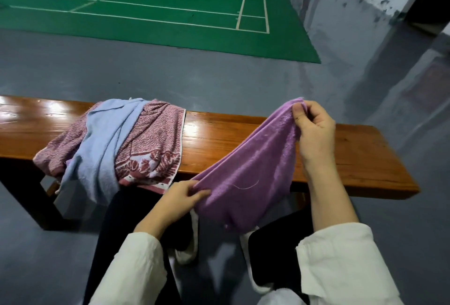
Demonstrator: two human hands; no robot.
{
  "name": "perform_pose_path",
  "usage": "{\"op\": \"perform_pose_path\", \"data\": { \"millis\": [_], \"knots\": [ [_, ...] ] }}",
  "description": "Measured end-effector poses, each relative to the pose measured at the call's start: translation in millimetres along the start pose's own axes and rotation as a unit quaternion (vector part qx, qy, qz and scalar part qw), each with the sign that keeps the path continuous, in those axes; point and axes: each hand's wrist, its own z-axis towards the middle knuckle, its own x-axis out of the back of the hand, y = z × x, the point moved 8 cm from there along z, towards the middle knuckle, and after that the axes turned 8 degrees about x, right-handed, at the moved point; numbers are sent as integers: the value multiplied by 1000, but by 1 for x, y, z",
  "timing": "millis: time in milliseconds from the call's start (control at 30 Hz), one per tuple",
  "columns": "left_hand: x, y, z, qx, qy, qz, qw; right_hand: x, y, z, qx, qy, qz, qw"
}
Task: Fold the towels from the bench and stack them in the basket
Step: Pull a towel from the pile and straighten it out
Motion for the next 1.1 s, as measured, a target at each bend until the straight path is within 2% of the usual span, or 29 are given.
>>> {"op": "perform_pose_path", "data": {
  "millis": [167,267,333,433,567,633,767,833,900,967,1033,1100],
  "knots": [
    [54,13,-13,-91,139,119,979,21,21,-10,-23,57,-33,998],
    [81,29,-18,-123,174,162,963,31,30,-13,-38,89,-21,995],
    [96,36,-19,-112,206,165,958,35,31,-13,-40,100,-13,994],
    [116,42,-18,-50,245,166,954,38,29,-12,-37,106,-11,994],
    [135,59,-20,-34,303,255,918,40,21,-10,-21,106,-24,994],
    [142,74,-21,-62,333,264,903,40,16,-9,-13,110,-29,993],
    [154,109,-21,-166,329,262,892,51,8,-4,-2,134,-49,990],
    [163,126,-26,-203,348,291,868,56,-1,3,12,135,-71,988],
    [174,137,-29,-203,380,319,844,56,-14,9,35,130,-90,987],
    [183,144,-28,-202,375,286,858,53,-26,15,57,131,-98,985],
    [194,139,-21,-167,352,183,902,46,-33,20,66,133,-105,983],
    [204,124,-9,-124,354,90,923,37,-35,28,63,131,-107,984]
  ]
}}
